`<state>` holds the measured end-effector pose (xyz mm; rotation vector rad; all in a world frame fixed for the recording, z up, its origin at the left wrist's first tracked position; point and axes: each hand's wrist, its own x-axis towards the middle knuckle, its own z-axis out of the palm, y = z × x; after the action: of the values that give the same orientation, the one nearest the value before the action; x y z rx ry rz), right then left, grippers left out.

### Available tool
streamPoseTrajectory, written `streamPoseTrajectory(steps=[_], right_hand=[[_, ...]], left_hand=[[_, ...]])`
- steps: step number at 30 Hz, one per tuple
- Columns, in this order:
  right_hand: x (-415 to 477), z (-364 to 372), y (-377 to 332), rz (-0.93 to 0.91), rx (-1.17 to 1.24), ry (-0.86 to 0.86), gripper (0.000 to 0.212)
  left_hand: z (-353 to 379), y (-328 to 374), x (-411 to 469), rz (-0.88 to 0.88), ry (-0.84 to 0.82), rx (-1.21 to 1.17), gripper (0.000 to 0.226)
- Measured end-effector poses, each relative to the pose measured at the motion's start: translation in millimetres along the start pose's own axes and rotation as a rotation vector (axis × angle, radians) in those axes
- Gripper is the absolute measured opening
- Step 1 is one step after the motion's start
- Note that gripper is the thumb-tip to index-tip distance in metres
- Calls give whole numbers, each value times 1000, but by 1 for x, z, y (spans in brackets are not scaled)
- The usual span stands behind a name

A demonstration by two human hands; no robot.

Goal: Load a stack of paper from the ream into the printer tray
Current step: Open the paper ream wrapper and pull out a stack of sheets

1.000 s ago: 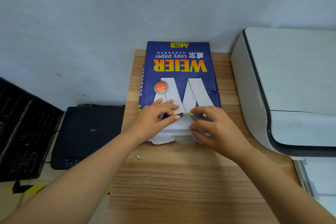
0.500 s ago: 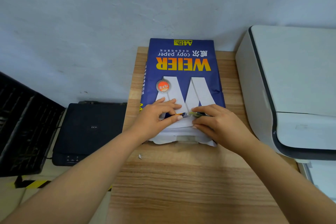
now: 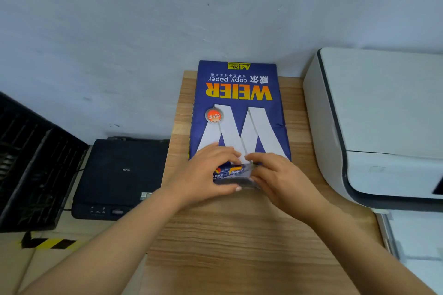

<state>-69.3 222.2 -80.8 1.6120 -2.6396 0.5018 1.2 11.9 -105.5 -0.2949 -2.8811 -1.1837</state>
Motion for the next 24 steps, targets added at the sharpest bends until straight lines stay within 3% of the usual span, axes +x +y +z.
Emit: streamPoseTrajectory(steps=[7, 11, 16, 24], right_hand=[[-34, -10, -26, -27, 23, -56, 3], [-59, -24, -41, 25, 111, -78, 21], [-81, -42, -51, 397, 456, -14, 29], [-87, -31, -41, 750, 408, -233, 55]], left_hand=[[13, 38, -41, 27, 83, 88, 20], [18, 65, -66, -118, 7, 82, 21], [23, 99, -94, -164, 1, 58, 12], [36, 134, -137, -202, -26, 98, 17]])
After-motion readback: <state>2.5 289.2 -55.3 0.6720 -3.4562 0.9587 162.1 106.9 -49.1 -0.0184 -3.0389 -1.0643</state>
